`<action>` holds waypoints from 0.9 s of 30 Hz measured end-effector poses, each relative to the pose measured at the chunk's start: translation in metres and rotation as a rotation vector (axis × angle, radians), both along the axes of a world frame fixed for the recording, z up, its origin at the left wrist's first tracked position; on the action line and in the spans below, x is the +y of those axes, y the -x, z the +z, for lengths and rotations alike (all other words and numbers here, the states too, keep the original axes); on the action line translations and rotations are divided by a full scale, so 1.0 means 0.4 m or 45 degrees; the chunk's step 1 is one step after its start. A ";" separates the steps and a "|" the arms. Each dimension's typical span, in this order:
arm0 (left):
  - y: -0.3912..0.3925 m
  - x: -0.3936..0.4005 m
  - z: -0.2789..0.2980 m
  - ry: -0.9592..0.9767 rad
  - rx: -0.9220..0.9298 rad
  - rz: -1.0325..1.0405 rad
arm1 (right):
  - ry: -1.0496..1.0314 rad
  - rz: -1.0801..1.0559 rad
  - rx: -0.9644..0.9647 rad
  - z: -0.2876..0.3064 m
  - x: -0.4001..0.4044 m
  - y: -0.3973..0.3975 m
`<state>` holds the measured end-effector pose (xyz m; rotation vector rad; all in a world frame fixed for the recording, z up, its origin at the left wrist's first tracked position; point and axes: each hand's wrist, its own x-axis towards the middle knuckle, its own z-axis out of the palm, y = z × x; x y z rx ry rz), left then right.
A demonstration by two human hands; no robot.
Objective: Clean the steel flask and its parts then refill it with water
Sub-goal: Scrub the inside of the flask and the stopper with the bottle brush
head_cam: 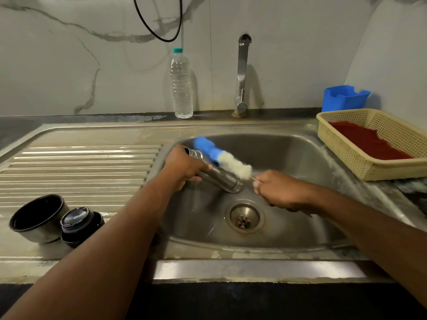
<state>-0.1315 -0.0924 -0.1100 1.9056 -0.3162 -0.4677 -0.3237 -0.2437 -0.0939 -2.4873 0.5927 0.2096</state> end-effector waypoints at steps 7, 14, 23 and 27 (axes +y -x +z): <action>-0.007 -0.009 -0.005 -0.009 0.029 0.023 | 0.314 -0.087 0.317 0.014 -0.022 0.029; -0.019 -0.007 -0.017 0.047 0.070 0.040 | -0.295 0.002 -0.009 0.002 -0.017 -0.008; -0.007 -0.007 -0.008 0.036 0.025 0.066 | 0.055 -0.113 0.174 -0.008 -0.040 0.011; -0.005 -0.006 -0.005 0.020 0.014 0.051 | -0.290 -0.040 0.074 -0.012 -0.030 -0.006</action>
